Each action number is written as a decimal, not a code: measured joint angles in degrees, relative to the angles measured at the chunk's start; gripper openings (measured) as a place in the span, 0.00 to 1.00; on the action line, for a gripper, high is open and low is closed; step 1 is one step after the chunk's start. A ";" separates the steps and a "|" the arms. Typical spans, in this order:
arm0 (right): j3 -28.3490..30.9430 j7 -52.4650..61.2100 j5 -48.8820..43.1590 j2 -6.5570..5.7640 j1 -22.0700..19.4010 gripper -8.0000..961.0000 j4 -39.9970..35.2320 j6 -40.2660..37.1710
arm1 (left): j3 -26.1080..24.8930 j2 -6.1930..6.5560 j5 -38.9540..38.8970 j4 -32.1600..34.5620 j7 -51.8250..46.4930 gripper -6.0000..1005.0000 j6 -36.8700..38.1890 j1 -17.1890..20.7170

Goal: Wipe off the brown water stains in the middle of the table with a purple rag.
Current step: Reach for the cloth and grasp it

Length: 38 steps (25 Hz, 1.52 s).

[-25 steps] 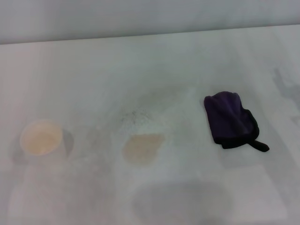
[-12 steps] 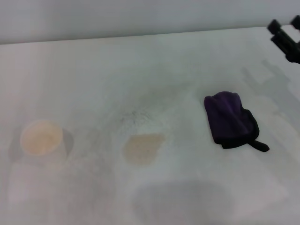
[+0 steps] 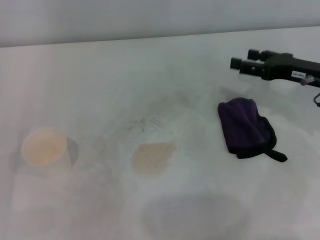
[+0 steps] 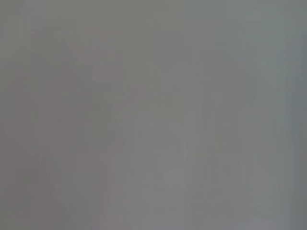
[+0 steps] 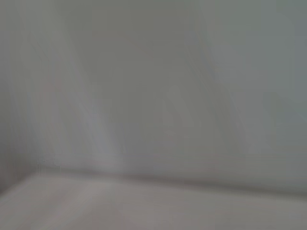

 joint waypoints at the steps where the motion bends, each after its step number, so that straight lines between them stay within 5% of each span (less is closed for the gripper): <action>1: 0.01 3.61 -3.49 -0.42 0.55 0.88 -1.52 0.60 | 0.00 0.03 -0.11 0.12 0.00 0.89 0.00 -0.01; 13: 1.35 44.36 -43.94 -6.05 14.91 0.88 -4.13 -4.69 | 0.00 0.17 -0.66 0.59 0.34 0.89 -0.14 -1.49; 19: 1.35 53.94 -56.08 -6.57 19.65 0.87 -7.07 -13.02 | 0.00 0.22 -1.73 0.62 0.38 0.89 -0.63 -2.11; 24: 1.27 59.58 -62.30 -5.61 21.82 0.87 -12.15 -20.58 | 0.00 0.24 -2.00 0.62 0.41 0.89 -0.85 -2.79; 31: 1.27 64.10 -74.50 0.13 23.40 0.87 -15.09 -24.92 | 0.01 0.25 -2.07 1.24 0.44 0.89 -0.85 -2.96; 38: 1.26 64.45 -77.04 2.86 22.97 0.86 -15.89 -23.17 | 0.05 0.25 -2.07 1.32 0.47 0.89 -0.85 -2.92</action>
